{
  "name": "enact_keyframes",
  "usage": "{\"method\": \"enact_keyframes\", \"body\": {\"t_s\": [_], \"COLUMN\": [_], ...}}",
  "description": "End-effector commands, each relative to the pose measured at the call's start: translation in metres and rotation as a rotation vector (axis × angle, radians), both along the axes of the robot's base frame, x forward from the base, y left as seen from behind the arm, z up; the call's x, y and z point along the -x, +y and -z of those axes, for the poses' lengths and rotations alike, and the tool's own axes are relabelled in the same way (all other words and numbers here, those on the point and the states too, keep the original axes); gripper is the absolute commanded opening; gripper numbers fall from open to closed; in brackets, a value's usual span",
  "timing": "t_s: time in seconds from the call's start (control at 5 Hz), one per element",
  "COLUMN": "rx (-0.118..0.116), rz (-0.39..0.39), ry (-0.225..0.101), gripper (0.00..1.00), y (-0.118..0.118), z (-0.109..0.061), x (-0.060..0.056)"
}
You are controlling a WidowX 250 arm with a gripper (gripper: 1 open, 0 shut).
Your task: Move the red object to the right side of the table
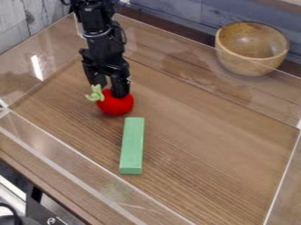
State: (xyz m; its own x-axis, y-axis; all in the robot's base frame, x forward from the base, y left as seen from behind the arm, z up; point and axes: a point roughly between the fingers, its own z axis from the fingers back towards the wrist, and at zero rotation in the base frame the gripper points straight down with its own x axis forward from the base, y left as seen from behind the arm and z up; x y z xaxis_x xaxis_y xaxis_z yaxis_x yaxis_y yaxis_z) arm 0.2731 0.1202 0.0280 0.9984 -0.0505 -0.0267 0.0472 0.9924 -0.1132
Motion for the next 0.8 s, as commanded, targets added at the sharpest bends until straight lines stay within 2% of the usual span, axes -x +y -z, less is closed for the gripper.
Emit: {"method": "enact_keyframes", "body": {"t_s": [0.0,0.6], "rx": [-0.009,0.018], "rz": [-0.011,0.0], "ry": [-0.021,-0.007], "gripper": [0.0,0.0], "y": [0.003,-0.015], "z": [0.0,0.0], "x": [-0.006,-0.007]}}
